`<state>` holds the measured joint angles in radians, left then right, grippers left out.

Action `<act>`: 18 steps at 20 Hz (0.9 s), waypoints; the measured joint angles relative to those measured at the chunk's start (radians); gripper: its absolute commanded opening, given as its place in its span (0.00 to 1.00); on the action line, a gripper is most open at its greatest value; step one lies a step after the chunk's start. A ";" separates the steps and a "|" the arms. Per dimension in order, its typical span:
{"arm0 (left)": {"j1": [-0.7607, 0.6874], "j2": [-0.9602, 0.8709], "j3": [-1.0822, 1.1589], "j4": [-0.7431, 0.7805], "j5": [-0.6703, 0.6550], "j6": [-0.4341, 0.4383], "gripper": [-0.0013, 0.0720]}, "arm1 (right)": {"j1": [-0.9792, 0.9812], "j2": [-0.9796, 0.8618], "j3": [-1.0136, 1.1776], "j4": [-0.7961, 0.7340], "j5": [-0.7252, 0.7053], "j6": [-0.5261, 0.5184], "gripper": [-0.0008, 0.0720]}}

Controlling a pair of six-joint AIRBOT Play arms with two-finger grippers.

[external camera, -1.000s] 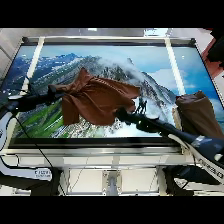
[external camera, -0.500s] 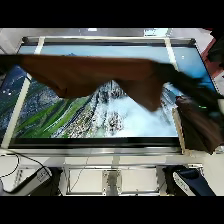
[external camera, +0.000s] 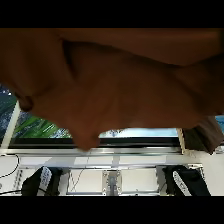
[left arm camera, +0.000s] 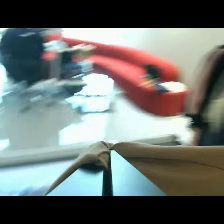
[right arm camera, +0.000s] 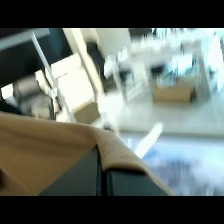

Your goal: Fold the shirts.

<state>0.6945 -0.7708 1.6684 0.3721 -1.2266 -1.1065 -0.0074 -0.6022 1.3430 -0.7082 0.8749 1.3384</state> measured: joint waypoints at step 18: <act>-0.565 -0.921 -0.041 0.807 0.531 -0.405 0.79 | 0.126 -1.028 0.009 0.127 -0.536 -0.111 0.60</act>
<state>0.1295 -1.6913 1.6272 1.1793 -0.6956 -1.5112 0.1181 -1.6299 1.3521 -0.5808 0.3389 1.2278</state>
